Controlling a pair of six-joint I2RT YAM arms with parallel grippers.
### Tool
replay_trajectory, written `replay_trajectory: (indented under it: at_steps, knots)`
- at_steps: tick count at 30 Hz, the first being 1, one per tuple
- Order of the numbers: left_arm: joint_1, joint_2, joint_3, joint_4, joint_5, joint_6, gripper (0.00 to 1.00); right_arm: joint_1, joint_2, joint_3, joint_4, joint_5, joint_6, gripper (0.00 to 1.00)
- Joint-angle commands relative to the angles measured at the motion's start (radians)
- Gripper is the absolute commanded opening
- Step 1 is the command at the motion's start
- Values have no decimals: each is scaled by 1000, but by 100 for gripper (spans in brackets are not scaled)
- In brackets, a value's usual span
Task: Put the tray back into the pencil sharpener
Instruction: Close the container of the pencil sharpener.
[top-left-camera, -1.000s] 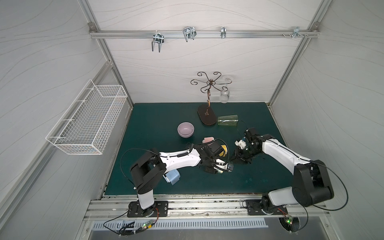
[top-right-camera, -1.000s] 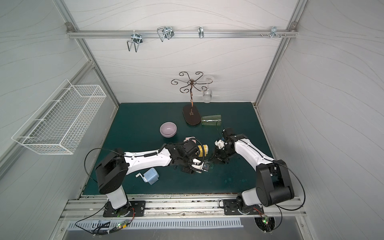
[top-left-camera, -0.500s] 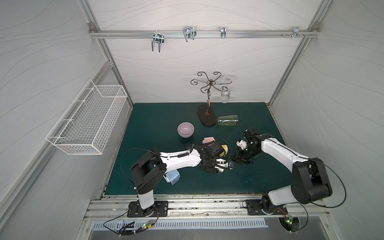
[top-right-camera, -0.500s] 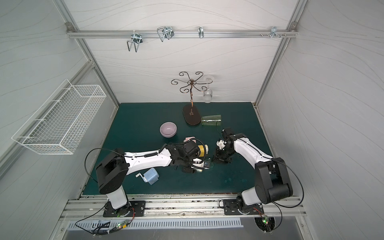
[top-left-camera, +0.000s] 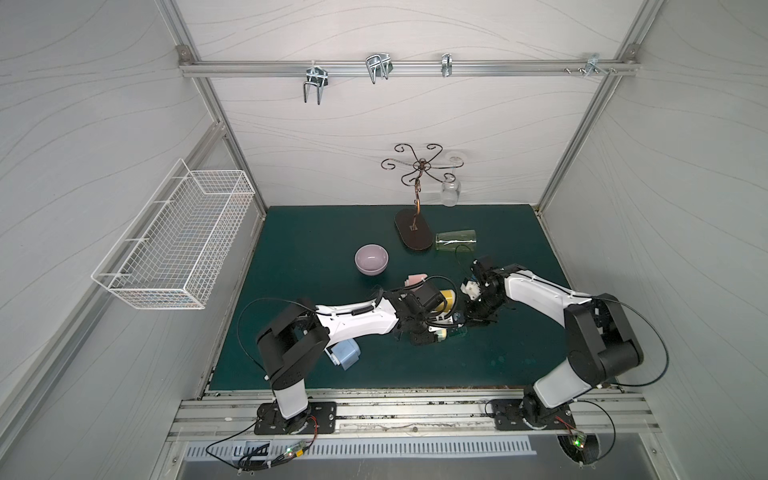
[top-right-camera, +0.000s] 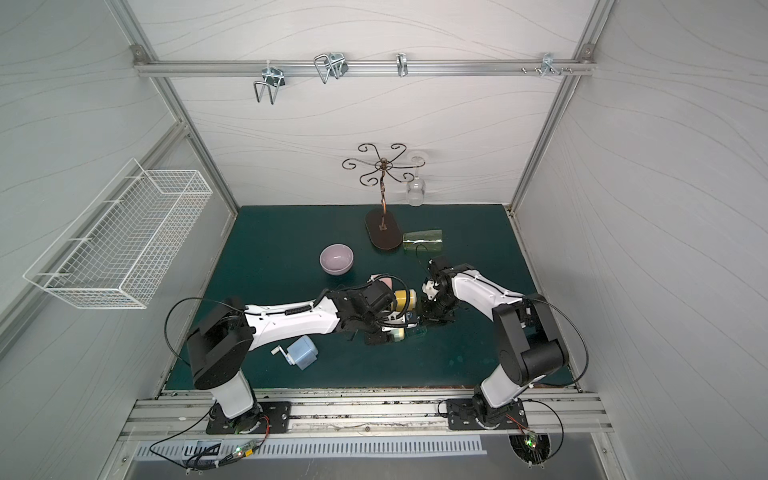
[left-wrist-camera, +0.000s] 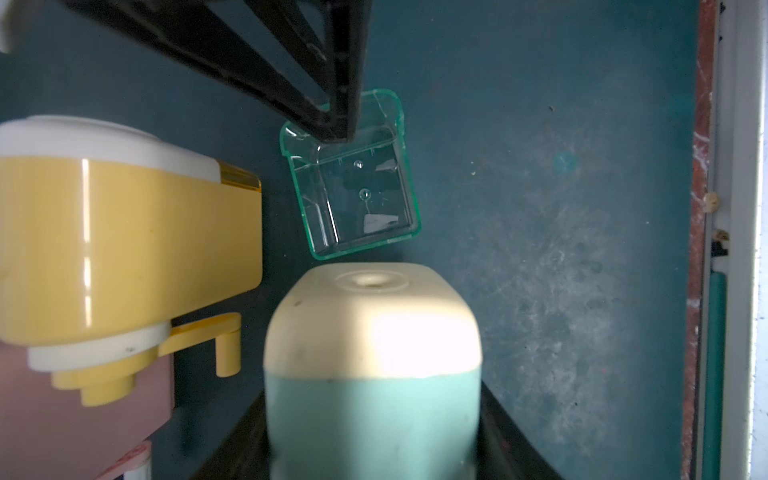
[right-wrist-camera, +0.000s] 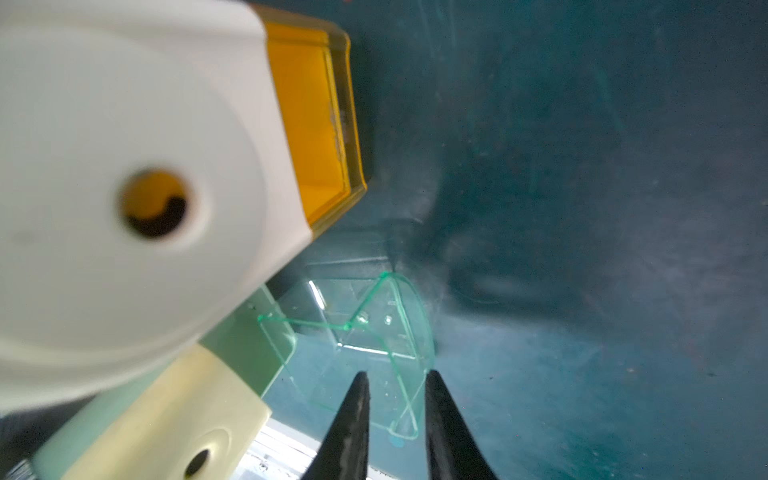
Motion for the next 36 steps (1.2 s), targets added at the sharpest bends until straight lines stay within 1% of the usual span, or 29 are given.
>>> replay_trajectory:
  at_steps: [1, 3, 8, 15, 22, 29, 36]
  knots:
    - [2, 40, -40, -15, 38, -17, 36, 7, 7, 10, -4, 15, -12, 22]
    - [4, 45, -39, -8, 45, -20, 37, 13, 10, 10, 1, 11, -9, 20]
    - [11, 51, -36, 10, 62, -42, 37, 27, 14, 6, 17, -6, 6, 17]
    - [13, 64, -25, 37, 90, -78, 37, 40, 5, -7, 37, -37, 32, 15]
    - [12, 90, 3, -23, 79, -53, 37, 40, -2, -20, 66, -82, 59, 13]
    - [13, 103, 17, -61, 55, -21, 37, 33, -26, -41, 92, -117, 21, 11]
    - [14, 110, 28, -56, 38, -6, 37, 29, -63, -42, 57, -128, -47, 10]
